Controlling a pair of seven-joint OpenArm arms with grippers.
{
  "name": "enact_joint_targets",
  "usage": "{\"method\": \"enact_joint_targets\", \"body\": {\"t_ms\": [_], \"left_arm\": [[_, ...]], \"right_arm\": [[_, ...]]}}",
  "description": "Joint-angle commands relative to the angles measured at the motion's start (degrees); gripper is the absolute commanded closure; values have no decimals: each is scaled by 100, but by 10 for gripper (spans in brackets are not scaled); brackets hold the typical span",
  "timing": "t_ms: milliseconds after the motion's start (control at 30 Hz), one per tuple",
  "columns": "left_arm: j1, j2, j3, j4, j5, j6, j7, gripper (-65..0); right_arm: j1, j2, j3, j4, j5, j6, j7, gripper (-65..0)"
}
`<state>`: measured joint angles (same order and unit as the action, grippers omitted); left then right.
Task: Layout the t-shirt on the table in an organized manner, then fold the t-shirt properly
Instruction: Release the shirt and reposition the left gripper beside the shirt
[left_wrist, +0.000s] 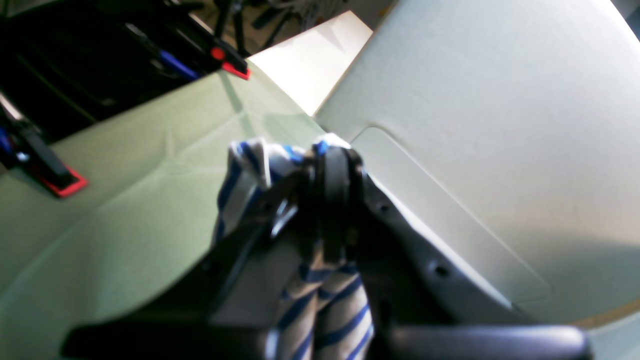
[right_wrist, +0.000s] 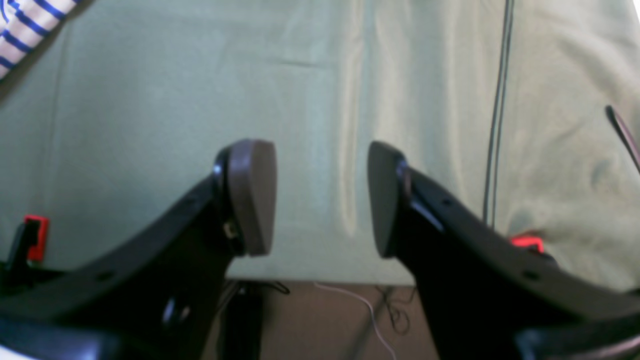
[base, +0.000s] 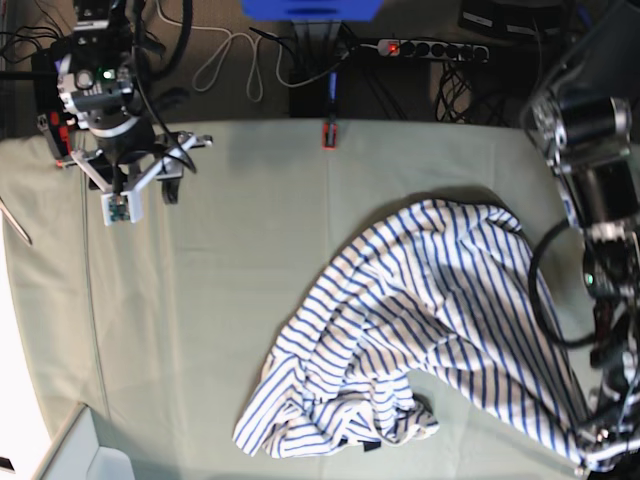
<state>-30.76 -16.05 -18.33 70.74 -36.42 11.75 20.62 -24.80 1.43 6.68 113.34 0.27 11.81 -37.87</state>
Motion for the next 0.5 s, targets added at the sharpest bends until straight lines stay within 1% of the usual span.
{"method": "enact_joint_targets", "body": {"t_ms": [0,100,167,200,267,333,400,467], "left_arm": [[-374,-69,-18,-89,-1,-63,-168,-5],[-849,-52,9,-933,-10,-63,-159,-10],[-1095,1,237,-1461,-1,-63,-168,-46],[-1192,1,378,-1663,34,-63,-168,-77],[-1253,-8,624,-1927,34,-63,-168,-159],[-1201,-52,782,-1936,-10,-63,-168,-244],[-1086,-43,791,-1927,-19,-63,-168,-323],[-990,-43,782,-1856,-28,-63,-168,-354]], "right_arm": [[5,19,5,99,21,45,37,-306],[14,19,5,99,21,45,-86,-306],[14,19,5,99,21,45,-86,-306],[14,19,-4,99,21,45,-86,-306],[14,19,-4,108,21,45,-86,-306],[14,19,-4,108,21,45,-86,-306],[14,19,-4,108,21,45,-86,-306],[23,19,-4,108,21,45,-86,-306]]}}
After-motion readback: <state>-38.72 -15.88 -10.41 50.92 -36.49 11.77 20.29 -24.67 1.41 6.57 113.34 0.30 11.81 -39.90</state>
